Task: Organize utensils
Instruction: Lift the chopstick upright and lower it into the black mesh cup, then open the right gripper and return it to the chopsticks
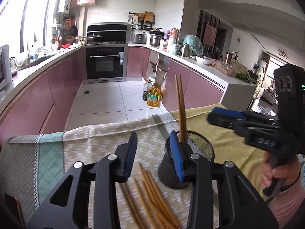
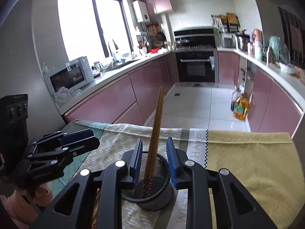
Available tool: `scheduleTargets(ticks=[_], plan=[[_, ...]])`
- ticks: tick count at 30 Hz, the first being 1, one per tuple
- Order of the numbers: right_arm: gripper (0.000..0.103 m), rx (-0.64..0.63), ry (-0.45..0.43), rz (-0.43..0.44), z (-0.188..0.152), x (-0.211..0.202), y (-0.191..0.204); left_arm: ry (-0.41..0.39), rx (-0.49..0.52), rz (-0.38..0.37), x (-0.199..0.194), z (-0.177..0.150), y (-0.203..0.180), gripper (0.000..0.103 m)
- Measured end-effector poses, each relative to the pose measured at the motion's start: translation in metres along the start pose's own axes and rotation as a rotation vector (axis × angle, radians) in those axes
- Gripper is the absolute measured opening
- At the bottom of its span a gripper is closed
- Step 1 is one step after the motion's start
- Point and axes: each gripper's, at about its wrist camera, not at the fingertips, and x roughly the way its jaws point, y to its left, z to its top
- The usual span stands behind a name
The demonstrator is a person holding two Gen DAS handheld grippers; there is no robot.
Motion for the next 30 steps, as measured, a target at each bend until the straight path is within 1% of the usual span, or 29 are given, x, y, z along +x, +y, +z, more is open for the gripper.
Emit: scheduleTargets(ticks=[1,3,6,8,10,12,15,17,19,23,29,30], plan=[[0.031,-0.012,0.003,0.023,-0.006,-0.005,0.006,-0.001,0.003,0.013,-0.005,-0.004,0.003,0.038],[0.032,-0.030,0.049,0.084,-0.022,-0.007,0.018,0.008,0.006,0.034,-0.014,-0.014,0.011,0.039],[0.032,-0.034,0.180,0.185,-0.053,0.008,0.037,0.057,0.011,0.072,-0.019,-0.039,0.022,0.040],[0.032,-0.039,0.267,0.212,-0.077,0.023,0.047,0.101,0.012,0.083,-0.018,-0.055,0.027,0.040],[0.032,-0.026,0.334,0.234,-0.094,0.035,0.053,0.137,0.014,0.094,-0.017,-0.072,0.032,0.040],[0.030,-0.010,0.373,0.250,-0.106,0.042,0.055,0.175,0.017,0.106,-0.015,-0.090,0.035,0.040],[0.030,-0.001,0.397,0.266,-0.115,0.043,0.062,0.215,0.009,0.107,-0.013,-0.111,0.038,0.040],[0.030,-0.003,0.411,0.274,-0.120,0.042,0.066,0.233,0.013,0.117,-0.011,-0.117,0.035,0.040],[0.026,-0.015,0.427,0.264,-0.125,0.040,0.071,0.254,0.007,0.110,-0.008,-0.125,0.035,0.040],[0.024,-0.020,0.442,0.245,-0.131,0.038,0.075,0.275,0.011,0.096,-0.005,-0.135,0.028,0.040],[0.016,0.029,0.442,0.259,-0.136,0.033,0.063,0.294,0.016,0.084,-0.002,-0.142,0.024,0.040],[0.013,0.042,0.440,0.263,-0.136,0.033,0.061,0.296,0.016,0.081,-0.002,-0.143,0.023,0.040]])
